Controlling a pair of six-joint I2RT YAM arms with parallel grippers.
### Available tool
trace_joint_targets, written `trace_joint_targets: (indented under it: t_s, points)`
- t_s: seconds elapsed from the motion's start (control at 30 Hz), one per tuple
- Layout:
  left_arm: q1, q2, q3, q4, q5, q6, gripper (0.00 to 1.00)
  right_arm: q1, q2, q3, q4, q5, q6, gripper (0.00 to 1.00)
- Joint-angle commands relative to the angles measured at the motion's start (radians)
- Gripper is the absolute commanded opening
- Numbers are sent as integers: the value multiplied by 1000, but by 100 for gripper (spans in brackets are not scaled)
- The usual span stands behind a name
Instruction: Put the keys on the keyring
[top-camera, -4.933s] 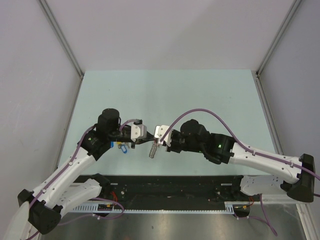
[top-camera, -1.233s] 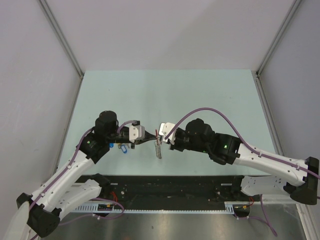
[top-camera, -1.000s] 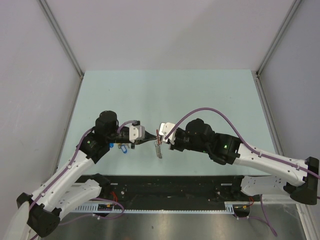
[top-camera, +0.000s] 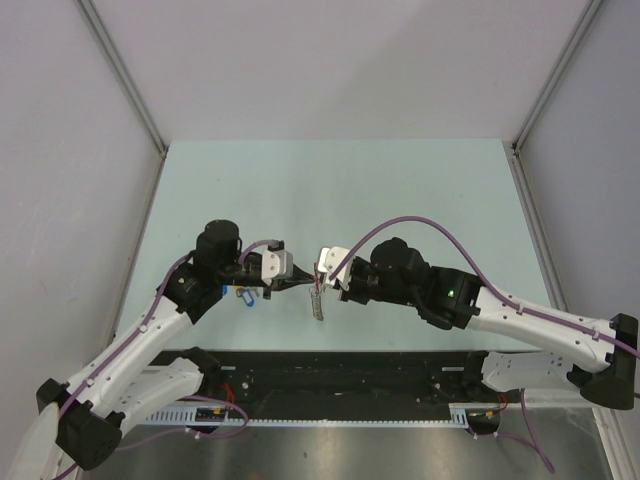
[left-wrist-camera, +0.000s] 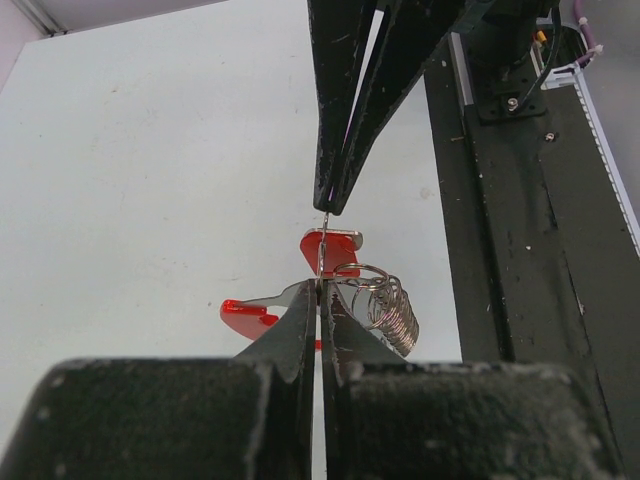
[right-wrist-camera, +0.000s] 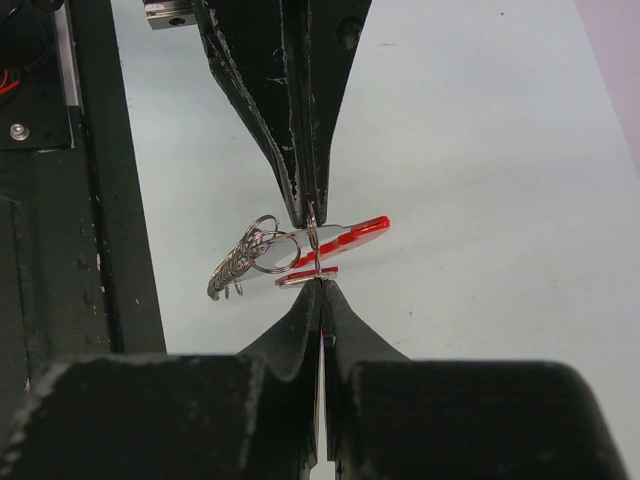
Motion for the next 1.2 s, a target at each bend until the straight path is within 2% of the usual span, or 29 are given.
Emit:
trace_joint_targets:
  t_s: [0.0, 0.87, 1.17]
  points:
    - [-5, -6, 36, 11, 50, 18, 0, 10, -4, 13, 69, -20, 21, 0]
    - [-13, -6, 42, 7, 58, 13, 0, 15, 23, 15, 69, 0, 7, 0]
    - [-14, -116, 23, 15, -188, -80, 0, -37, 20, -20, 25, 76, 80, 0]
